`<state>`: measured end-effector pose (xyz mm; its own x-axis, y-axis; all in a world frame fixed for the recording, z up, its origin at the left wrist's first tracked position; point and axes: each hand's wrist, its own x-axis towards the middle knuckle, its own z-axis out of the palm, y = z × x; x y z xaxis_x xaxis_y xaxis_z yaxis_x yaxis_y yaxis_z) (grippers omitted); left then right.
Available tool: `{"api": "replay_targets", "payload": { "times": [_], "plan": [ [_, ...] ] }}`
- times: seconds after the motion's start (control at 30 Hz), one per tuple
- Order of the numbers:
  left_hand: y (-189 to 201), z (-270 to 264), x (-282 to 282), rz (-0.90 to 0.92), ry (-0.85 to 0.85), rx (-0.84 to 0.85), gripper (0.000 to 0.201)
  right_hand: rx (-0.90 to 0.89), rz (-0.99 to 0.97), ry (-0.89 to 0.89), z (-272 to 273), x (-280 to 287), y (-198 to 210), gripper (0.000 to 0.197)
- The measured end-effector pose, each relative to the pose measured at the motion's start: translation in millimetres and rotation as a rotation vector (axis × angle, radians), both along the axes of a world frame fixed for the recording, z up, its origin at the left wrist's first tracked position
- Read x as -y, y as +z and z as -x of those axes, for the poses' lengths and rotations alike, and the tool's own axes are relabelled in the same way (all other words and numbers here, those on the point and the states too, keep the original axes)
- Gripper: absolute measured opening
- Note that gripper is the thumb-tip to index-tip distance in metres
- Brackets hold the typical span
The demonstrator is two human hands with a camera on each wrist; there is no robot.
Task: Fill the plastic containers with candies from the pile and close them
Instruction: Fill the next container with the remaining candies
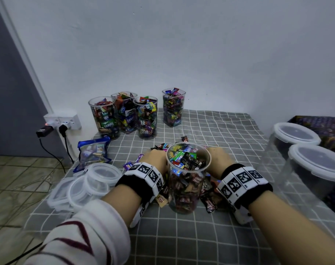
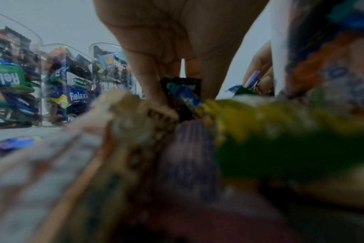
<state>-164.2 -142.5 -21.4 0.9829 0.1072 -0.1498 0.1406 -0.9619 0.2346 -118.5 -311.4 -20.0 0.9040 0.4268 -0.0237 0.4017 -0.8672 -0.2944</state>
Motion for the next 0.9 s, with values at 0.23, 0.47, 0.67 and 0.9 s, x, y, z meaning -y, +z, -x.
{"api": "replay_targets", "payload": {
  "times": [0.23,0.47,0.67,0.9],
  "plan": [
    [-2.1,2.6,-2.9,0.01,-0.013,0.106,0.027,0.042,-0.31,-0.094,-8.1,21.7,-8.0,0.024],
    [-2.1,1.1,-2.5,-0.019,0.033,0.144,0.025,0.014,-0.683,-0.085,6.3,27.4,15.2,0.028],
    [-2.6,0.9,-4.3,-0.004,0.041,0.178,0.026,0.128,-0.851,0.029,24.1,27.1,48.8,0.041],
    [-2.2,1.0,-5.0,-0.015,0.029,0.175,0.024,0.172,-0.741,0.222,56.9,13.3,57.3,0.04]
  ]
}}
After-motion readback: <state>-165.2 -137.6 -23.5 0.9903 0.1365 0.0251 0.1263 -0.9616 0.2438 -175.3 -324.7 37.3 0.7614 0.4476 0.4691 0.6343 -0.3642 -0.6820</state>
